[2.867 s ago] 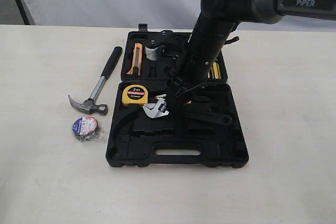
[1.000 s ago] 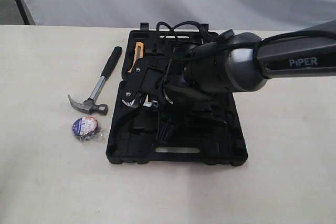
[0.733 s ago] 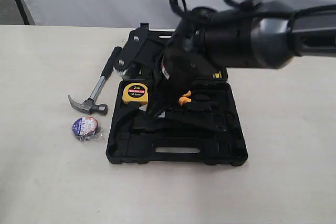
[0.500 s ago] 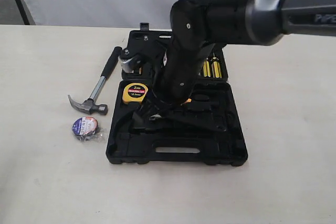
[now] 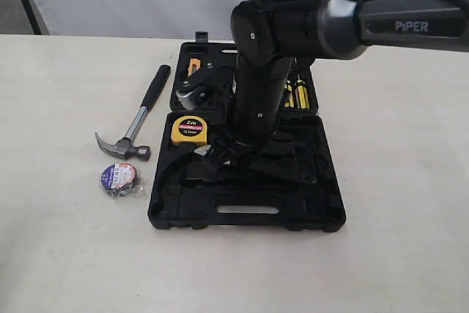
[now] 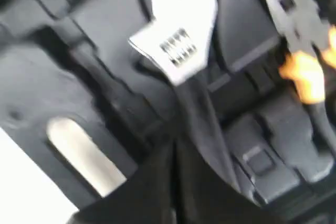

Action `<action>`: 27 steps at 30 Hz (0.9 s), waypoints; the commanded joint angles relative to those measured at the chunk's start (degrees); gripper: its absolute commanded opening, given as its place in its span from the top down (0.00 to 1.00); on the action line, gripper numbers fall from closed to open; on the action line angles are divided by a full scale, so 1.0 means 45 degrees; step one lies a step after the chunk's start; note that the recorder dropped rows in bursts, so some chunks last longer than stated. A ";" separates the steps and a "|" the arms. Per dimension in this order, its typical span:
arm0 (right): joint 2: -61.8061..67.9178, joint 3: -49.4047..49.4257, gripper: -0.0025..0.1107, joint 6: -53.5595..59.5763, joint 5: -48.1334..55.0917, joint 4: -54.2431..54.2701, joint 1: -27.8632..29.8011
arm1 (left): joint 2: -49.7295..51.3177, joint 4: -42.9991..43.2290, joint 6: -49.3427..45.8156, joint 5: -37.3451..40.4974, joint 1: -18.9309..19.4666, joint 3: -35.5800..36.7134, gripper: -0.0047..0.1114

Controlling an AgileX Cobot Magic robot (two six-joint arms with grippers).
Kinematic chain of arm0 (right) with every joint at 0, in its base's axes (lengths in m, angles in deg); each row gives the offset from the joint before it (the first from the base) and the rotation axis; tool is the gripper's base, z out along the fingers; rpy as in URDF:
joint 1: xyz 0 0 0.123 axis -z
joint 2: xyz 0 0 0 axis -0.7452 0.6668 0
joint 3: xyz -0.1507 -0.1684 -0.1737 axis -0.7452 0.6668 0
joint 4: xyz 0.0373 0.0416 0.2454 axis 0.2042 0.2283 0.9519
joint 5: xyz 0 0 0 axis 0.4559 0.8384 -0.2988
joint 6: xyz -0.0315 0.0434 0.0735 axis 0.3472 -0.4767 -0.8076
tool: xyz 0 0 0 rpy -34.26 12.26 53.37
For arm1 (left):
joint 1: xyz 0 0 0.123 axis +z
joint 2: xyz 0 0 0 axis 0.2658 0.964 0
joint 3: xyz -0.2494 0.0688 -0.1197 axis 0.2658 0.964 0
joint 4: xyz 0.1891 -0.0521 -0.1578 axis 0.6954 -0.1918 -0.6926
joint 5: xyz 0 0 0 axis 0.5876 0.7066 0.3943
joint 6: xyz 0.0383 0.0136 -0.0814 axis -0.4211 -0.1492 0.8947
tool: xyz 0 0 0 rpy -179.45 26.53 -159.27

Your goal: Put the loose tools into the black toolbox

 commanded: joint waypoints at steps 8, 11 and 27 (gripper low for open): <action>0.0963 -0.0067 0.97 0.0093 0.0171 -0.2697 0.0482 | -0.0101 -0.0173 0.0131 -0.0216 0.0042 0.0119 0.95; 0.0508 -0.0074 0.97 0.0047 0.0238 -0.2343 0.0482 | -0.0101 -0.0173 0.0131 -0.0216 0.0042 0.0119 0.95; -0.0891 -0.0074 0.94 0.2806 0.1438 0.1792 0.3863 | -0.0101 -0.0173 0.0131 -0.0216 0.0042 0.0119 0.95</action>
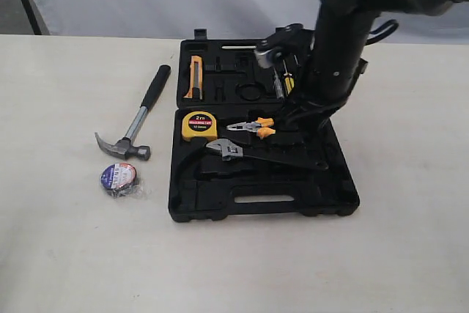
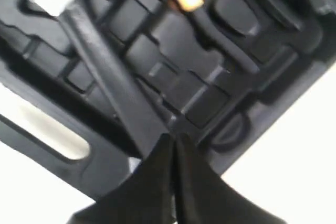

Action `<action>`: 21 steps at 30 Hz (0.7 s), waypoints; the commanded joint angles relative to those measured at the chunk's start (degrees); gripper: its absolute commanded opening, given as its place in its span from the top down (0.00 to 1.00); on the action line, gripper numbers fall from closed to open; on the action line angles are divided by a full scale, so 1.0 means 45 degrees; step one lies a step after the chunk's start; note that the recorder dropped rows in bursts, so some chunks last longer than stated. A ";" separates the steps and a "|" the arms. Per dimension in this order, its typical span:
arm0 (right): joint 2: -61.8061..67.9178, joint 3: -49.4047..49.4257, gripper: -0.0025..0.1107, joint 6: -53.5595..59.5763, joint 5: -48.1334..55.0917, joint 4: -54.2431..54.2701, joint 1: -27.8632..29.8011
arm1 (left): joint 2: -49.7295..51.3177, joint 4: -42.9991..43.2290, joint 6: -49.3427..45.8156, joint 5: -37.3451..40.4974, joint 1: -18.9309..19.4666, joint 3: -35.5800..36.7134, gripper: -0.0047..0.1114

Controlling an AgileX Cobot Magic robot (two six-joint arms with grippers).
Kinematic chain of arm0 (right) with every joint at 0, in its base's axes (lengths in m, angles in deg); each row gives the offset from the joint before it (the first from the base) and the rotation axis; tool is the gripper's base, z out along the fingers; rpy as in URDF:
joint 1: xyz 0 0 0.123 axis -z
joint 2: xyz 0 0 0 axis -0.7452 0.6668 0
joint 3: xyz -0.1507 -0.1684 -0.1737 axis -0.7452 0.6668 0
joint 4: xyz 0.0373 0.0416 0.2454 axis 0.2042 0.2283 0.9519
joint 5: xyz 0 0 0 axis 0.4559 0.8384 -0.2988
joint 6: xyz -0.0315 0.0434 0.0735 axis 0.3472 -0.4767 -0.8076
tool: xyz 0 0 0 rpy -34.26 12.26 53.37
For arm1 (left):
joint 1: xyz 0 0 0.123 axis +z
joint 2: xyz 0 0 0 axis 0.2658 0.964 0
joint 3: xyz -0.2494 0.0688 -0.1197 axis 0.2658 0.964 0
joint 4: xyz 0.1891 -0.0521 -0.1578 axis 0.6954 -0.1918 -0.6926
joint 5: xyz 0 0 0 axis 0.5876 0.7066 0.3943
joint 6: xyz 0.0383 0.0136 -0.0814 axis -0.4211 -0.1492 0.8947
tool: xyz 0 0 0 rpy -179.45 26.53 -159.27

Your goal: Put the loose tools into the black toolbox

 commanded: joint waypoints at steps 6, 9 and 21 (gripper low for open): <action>0.0384 0.0006 0.59 0.3749 0.0212 0.1965 0.0768 | -0.0101 -0.0173 0.0131 -0.0216 0.0042 0.0119 0.95; 0.0719 0.0006 0.50 0.4545 0.0245 0.1993 0.0738 | -0.0101 -0.0173 0.0131 -0.0216 0.0042 0.0119 0.95; 0.1709 0.0006 0.50 0.5185 0.0186 0.1619 0.0438 | -0.0101 -0.0173 0.0131 -0.0216 0.0042 0.0119 0.95</action>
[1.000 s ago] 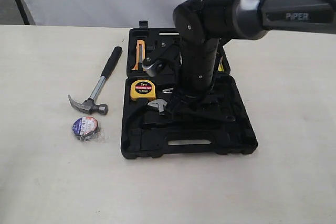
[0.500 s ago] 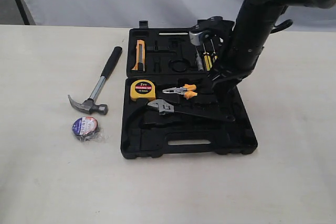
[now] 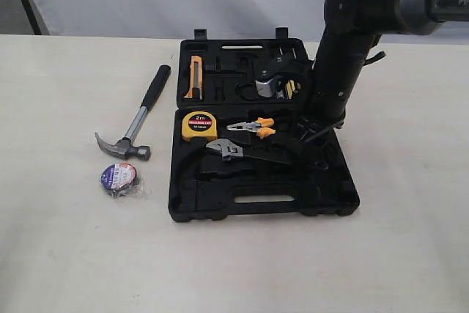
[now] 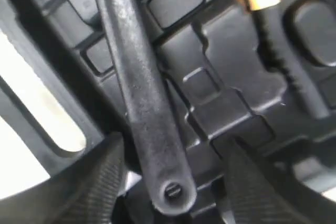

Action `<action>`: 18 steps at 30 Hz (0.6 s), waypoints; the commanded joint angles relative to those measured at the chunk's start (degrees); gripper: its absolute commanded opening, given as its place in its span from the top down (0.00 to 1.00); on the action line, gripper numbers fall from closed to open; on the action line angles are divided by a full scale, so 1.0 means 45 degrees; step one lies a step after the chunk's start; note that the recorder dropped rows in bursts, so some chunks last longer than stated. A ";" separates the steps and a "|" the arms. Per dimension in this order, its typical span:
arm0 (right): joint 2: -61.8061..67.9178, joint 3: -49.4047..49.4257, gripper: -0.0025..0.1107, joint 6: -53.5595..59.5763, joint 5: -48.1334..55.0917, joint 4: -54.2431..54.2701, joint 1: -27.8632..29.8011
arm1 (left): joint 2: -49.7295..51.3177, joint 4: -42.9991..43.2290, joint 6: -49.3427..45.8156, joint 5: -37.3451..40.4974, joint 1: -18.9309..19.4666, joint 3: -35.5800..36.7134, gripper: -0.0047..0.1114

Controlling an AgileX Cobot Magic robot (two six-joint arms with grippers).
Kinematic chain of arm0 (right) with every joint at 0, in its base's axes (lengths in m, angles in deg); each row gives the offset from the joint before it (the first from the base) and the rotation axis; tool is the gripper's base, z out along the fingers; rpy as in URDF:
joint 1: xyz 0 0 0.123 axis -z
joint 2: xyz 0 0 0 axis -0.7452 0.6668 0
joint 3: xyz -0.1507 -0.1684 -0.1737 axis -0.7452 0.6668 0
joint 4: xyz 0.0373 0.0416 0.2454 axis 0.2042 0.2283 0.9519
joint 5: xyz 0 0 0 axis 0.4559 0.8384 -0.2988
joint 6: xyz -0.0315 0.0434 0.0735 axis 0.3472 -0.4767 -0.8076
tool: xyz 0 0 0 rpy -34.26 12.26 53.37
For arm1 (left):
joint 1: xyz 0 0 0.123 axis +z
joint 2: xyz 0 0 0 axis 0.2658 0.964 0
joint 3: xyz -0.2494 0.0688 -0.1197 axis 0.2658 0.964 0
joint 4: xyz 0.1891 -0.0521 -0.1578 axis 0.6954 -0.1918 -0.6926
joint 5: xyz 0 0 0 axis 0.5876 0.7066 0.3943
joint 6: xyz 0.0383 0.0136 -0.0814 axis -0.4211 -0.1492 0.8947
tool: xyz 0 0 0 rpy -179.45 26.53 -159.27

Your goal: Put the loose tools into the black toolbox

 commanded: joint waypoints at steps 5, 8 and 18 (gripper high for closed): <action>0.0280 0.0006 0.50 0.0664 -0.0068 -0.0146 -0.0399 | -0.0101 -0.0173 0.0131 -0.0216 0.0042 0.0119 0.95; 0.0577 0.0006 0.50 0.0662 -0.0172 -0.0621 -0.0399 | -0.0101 -0.0173 0.0131 -0.0216 0.0042 0.0119 0.95; 0.0225 0.0006 0.98 0.1503 -0.1340 -0.1989 -0.0374 | -0.0101 -0.0173 0.0131 -0.0216 0.0042 0.0119 0.95</action>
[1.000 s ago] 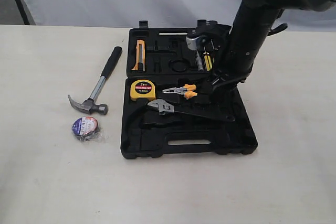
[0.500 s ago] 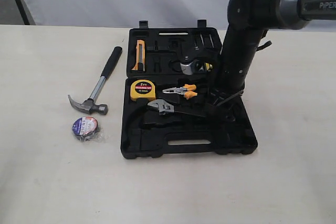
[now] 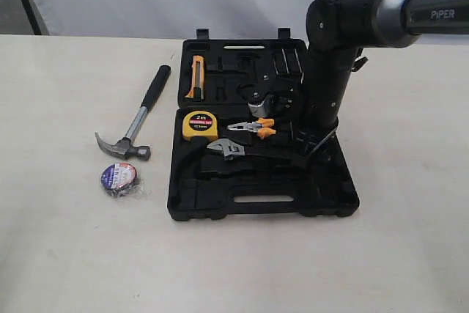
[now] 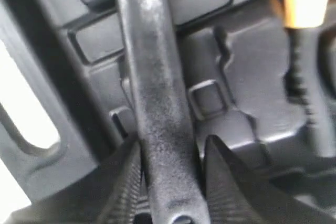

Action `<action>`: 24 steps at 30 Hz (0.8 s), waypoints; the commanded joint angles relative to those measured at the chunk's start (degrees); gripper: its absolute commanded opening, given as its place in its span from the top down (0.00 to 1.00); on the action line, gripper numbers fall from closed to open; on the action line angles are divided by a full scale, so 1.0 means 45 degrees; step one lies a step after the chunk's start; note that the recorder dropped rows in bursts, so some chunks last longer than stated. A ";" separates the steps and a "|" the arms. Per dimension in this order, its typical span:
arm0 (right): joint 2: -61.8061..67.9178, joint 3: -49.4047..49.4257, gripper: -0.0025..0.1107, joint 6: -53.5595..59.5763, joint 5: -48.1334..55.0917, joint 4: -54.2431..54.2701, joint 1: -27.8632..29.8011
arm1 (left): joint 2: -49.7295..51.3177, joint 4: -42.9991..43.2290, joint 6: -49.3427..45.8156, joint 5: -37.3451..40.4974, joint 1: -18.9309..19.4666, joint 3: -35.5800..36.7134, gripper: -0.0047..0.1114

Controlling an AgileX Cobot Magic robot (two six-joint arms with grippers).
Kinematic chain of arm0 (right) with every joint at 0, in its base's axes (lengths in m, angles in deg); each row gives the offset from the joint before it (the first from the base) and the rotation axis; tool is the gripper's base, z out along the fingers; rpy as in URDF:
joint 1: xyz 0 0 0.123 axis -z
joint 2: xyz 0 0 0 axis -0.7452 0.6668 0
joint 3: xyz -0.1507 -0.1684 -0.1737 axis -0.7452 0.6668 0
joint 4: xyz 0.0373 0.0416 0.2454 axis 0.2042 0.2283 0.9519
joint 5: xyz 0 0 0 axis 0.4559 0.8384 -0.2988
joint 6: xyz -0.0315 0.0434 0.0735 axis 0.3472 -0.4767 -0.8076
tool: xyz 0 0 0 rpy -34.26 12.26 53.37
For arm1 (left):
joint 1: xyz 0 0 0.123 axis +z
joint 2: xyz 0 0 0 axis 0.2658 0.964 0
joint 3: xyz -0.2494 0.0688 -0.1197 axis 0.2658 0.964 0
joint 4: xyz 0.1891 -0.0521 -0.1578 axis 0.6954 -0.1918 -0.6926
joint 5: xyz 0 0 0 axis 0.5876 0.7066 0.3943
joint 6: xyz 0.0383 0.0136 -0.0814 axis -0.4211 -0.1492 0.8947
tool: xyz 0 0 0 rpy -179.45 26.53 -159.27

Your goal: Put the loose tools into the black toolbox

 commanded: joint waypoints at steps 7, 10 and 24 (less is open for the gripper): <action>-0.0211 0.0006 0.59 0.0314 -0.2717 -0.1354 0.0072 | -0.0101 -0.0173 0.0131 -0.0216 0.0042 0.0119 0.95; -0.0872 0.0006 0.64 -0.0796 -0.2530 -0.1931 0.0072 | -0.0101 -0.0173 0.0131 -0.0216 0.0042 0.0119 0.95; 0.0422 0.0006 0.98 -0.5129 -0.2319 -0.0133 -0.0008 | -0.0101 -0.0173 0.0131 -0.0216 0.0042 0.0119 0.95</action>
